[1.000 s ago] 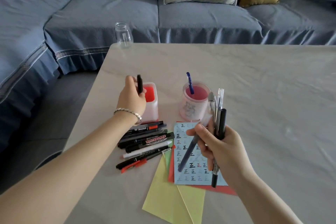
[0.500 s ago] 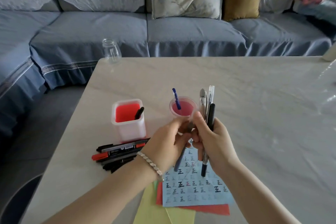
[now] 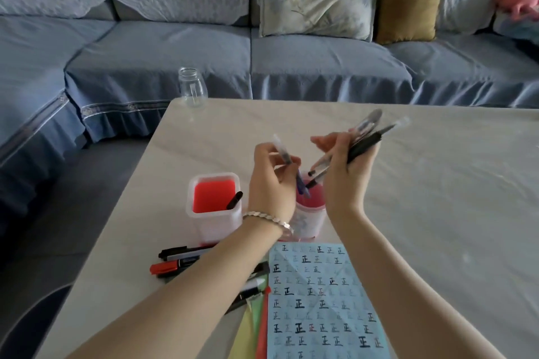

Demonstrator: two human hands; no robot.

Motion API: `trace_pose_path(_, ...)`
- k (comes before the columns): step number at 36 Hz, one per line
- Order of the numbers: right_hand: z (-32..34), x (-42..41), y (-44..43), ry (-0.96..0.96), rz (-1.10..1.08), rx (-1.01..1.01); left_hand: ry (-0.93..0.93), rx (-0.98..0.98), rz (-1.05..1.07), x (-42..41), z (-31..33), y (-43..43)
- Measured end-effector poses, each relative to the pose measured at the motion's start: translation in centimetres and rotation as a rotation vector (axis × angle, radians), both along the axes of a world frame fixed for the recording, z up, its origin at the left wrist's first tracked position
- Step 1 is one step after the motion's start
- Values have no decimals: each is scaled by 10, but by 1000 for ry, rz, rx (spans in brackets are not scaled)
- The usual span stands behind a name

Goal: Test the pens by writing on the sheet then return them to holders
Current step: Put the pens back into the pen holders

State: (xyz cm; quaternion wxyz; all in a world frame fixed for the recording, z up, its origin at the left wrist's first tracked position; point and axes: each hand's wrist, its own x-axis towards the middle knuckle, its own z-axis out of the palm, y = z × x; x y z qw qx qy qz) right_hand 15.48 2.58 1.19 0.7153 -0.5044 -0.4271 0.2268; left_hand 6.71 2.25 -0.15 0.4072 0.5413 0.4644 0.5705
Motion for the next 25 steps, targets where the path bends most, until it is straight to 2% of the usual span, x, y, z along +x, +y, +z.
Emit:
trace_pose_path(4, -28, 3, 4, -85, 43, -161, 284, -19, -46, -2, -19, -2)
trace_pose_path(6, -31, 5, 3, -154, 83, -229, 418, 35, -69, -4, -24, -5)
trace_pose_path(9, -36, 10, 1, -264, 120, -372, 512, 165, -121, -5, -29, -7)
trace_pose_path(12, -46, 15, -6, -296, 106, -461, 565, 211, -70, -5, -38, -6)
trace_pose_path(17, -50, 20, -19, -471, 128, -580, 690, 271, -26, -7, -44, -4)
trace_pose_path(22, -34, 21, -44, -482, 123, -567, 693, 359, -107, -30, -36, -29)
trace_pose_path(25, -31, 18, -67, -597, 67, -383, 760, 426, -111, -62, -41, -55)
